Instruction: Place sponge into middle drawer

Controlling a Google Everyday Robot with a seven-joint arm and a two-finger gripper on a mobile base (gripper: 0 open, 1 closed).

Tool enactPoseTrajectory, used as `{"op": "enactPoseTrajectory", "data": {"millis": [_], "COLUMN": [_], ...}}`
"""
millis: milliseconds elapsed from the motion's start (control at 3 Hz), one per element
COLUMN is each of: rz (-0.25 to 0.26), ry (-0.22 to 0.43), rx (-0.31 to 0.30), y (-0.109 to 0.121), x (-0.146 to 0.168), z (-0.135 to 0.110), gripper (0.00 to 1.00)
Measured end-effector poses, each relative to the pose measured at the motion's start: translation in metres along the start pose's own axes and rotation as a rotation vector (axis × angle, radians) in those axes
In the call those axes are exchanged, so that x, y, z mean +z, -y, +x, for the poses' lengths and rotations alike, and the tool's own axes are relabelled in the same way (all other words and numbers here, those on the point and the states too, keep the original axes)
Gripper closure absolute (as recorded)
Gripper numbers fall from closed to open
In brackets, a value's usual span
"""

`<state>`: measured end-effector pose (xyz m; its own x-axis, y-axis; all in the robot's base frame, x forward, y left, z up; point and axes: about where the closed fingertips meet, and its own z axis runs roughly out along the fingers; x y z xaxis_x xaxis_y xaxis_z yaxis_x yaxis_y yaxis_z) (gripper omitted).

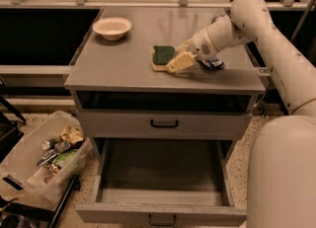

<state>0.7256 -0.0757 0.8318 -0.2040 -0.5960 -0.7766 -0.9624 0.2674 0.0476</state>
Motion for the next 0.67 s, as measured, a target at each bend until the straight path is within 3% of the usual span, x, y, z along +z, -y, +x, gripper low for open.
{"op": "enactPoseTrajectory", "data": {"millis": [333,667], "rz": [0.000,0.039], "ry": [0.000,-0.004], "rx": [0.000,0.003], "y": [0.000,-0.012], "x": [-0.001,-0.014], "z": [-0.001,-0.003], "gripper": [1.00,1.00]}}
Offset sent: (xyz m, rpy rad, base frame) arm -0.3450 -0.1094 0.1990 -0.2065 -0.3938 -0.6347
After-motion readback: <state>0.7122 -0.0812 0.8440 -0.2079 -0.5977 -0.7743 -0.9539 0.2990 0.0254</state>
